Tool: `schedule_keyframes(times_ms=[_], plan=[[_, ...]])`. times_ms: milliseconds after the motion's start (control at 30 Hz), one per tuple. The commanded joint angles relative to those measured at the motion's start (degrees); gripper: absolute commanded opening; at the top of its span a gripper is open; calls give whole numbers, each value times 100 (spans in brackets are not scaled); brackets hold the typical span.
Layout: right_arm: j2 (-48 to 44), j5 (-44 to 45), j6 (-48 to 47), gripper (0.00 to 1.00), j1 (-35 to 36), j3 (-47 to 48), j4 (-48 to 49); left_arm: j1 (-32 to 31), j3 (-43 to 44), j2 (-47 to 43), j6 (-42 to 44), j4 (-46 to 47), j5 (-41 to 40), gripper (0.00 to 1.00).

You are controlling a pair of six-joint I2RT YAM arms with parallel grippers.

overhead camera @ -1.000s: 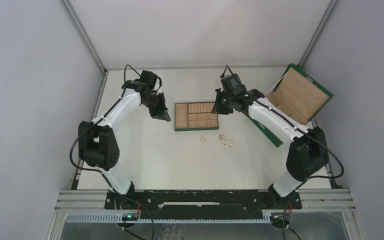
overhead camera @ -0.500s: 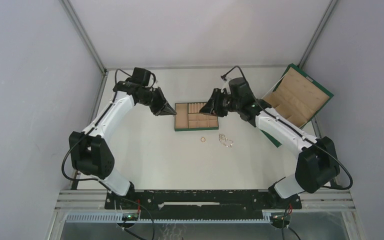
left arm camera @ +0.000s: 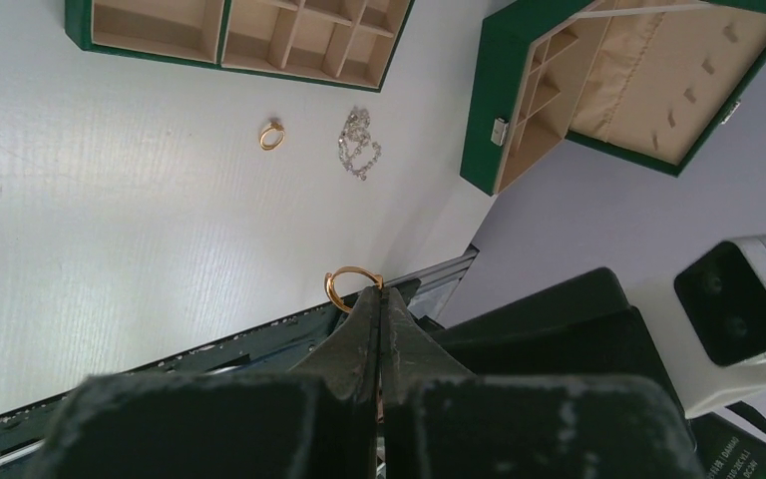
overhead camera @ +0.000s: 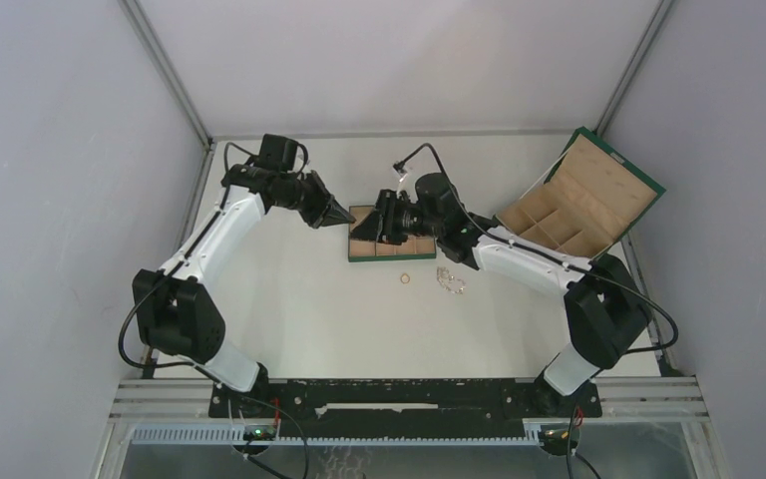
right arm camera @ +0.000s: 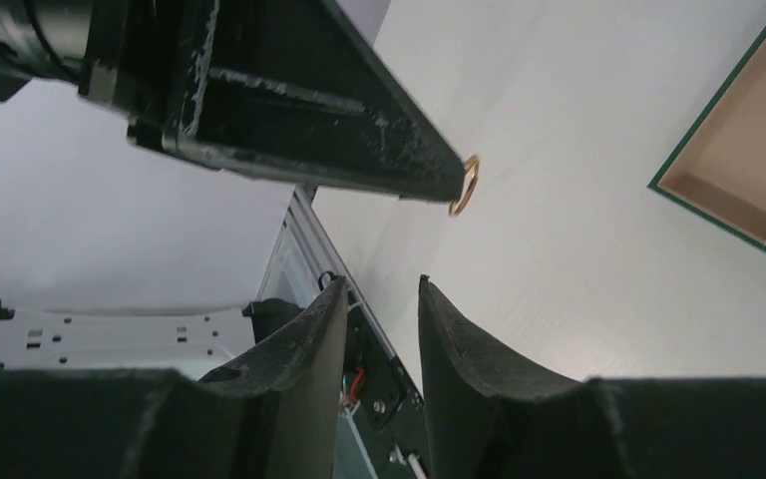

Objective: Organize the mixed jewelry

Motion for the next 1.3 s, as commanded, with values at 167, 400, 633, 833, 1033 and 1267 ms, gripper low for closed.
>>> schedule_keyframes(times_ms=[167,400,633,833,1033,1267], plan=[[200,513,91,41,12,88,817,30,150,-226,-120,138,274,0],[344,693,71,37,-19,88,875,30,141,-232,-111,137,312,0],[390,846,-15,31,-41,93,897,30,142,-238,-77,135,347,0],[460,912,-68,24,-84,192,826,30,134,-247,-24,111,360,0],[498,971,-86,1,-84,264,863,30,123,-241,10,87,403,0],[467,1133,-173,0,-67,264,642,30,201,-231,90,84,456,2]])
